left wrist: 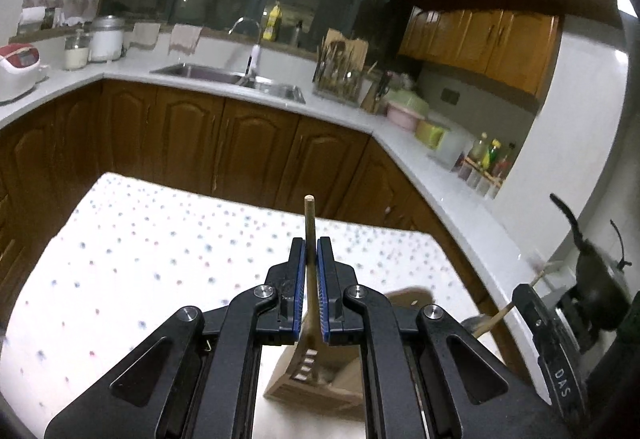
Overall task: Organize utensils
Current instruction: 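Lower the chopsticks into the caddy and open both tools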
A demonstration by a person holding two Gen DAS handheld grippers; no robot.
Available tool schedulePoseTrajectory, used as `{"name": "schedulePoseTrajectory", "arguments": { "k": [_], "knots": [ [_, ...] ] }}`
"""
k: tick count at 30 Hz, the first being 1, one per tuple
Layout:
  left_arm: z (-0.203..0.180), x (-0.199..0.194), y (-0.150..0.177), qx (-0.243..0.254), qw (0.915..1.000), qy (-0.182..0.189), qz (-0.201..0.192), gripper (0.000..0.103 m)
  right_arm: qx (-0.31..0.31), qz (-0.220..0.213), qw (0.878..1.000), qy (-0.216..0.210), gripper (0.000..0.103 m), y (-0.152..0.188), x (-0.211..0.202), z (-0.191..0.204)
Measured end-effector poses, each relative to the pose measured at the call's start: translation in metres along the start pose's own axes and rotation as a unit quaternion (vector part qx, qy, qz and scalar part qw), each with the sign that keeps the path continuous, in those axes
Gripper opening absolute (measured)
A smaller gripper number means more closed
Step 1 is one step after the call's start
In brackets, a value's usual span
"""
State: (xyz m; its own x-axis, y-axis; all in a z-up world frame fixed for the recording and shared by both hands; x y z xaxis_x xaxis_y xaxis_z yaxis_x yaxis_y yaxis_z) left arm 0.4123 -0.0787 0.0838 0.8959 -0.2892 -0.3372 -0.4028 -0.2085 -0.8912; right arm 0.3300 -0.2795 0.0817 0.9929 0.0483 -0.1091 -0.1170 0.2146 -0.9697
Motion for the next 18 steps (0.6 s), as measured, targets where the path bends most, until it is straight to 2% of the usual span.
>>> {"name": "schedulePoseTrajectory", "arguments": {
  "k": [12, 15, 16, 17, 18],
  "knots": [
    [-0.002, 0.003, 0.004, 0.011, 0.9998, -0.006, 0.013, 0.006, 0.006, 0.013, 1.0, -0.005, 0.006, -0.001, 0.0, -0.001],
    [-0.001, 0.001, 0.002, 0.002, 0.9998, 0.002, 0.022, 0.011, 0.015, 0.018, 1.0, -0.008, 0.011, -0.003, 0.001, -0.004],
    [-0.001, -0.001, 0.001, 0.001, 0.9998, 0.002, 0.022, 0.016, 0.021, 0.019, 1.0, -0.009, 0.019, -0.004, 0.0, -0.005],
    [0.0, -0.003, 0.0, 0.001, 0.9998, 0.002, 0.021, 0.024, 0.025, 0.018, 0.999, -0.01, 0.025, -0.006, -0.001, -0.006],
    [0.0, -0.008, -0.002, 0.0, 0.9999, 0.002, 0.017, 0.03, 0.029, 0.014, 0.999, -0.011, 0.04, -0.009, -0.004, -0.007]
  ]
}}
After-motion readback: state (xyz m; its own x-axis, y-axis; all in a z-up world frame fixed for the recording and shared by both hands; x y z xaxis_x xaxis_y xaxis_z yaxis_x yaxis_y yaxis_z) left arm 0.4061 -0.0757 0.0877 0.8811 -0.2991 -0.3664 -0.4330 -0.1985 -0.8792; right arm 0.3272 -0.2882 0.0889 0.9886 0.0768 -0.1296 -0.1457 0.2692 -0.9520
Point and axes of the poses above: each gripper's, at about its wrist camera, not at the fingertips, and x roughly the way its jaws point, z to its left, y to its underside, the point moved 6 cm from there along x, roughly the way its jaws point, and after that the axes turned 9 degrees about -z, right-handed, at the moved point
